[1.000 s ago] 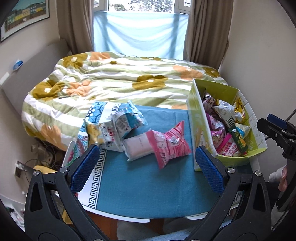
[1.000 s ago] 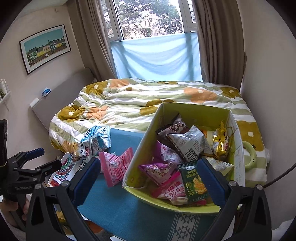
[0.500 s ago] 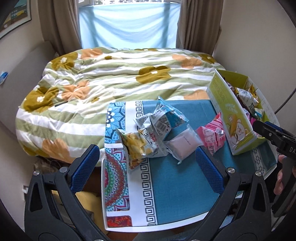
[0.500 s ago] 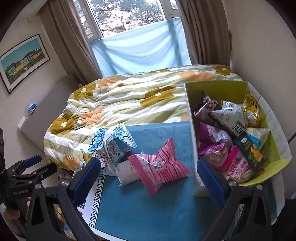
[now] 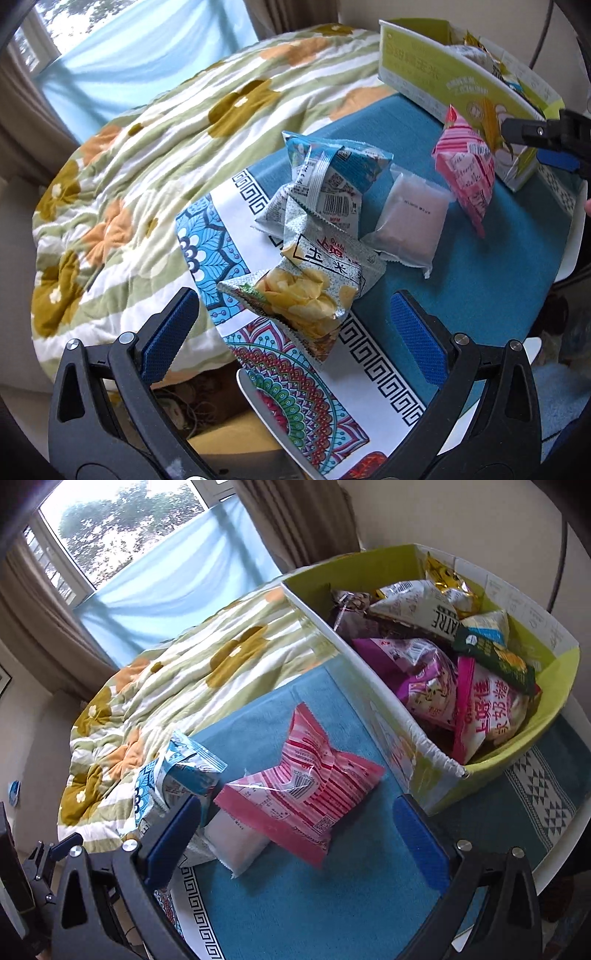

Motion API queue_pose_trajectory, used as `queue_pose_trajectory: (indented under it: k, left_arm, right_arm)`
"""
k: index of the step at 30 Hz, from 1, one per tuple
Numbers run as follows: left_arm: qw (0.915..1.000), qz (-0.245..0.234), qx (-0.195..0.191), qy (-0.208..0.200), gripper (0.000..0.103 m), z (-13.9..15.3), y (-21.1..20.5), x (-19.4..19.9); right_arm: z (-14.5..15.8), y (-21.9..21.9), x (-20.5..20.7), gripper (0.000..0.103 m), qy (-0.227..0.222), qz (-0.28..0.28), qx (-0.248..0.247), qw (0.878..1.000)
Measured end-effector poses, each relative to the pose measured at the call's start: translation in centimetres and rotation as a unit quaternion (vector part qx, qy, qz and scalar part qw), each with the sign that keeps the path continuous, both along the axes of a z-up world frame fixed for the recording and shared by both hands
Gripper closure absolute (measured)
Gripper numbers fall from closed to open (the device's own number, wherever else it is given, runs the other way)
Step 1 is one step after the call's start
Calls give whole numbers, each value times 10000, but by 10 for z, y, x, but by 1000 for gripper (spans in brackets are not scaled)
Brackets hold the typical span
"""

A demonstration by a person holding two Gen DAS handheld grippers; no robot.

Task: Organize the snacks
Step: 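Move both tools back over the remaining snacks on the table, then grasp the pink striped bag with the right tool while the left tool grasps the corn chip bag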

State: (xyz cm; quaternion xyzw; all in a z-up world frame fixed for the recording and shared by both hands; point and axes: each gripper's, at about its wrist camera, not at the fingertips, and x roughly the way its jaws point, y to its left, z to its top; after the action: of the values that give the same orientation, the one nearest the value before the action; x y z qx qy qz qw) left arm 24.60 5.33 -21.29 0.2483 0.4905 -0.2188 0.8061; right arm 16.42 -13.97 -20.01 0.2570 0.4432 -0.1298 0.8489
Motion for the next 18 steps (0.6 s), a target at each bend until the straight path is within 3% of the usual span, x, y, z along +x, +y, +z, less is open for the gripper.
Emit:
queue_pose_trajectory:
  k: [9, 18]
  left_arm:
    - [9963, -645, 535, 162, 1, -48, -11, 13]
    - [9913, -964, 892, 28, 1, -65, -17, 28]
  right_arm:
    - [-32, -9, 10, 0, 78, -785, 448, 9959]
    - [-59, -14, 9, 0, 190, -1225, 892, 9883]
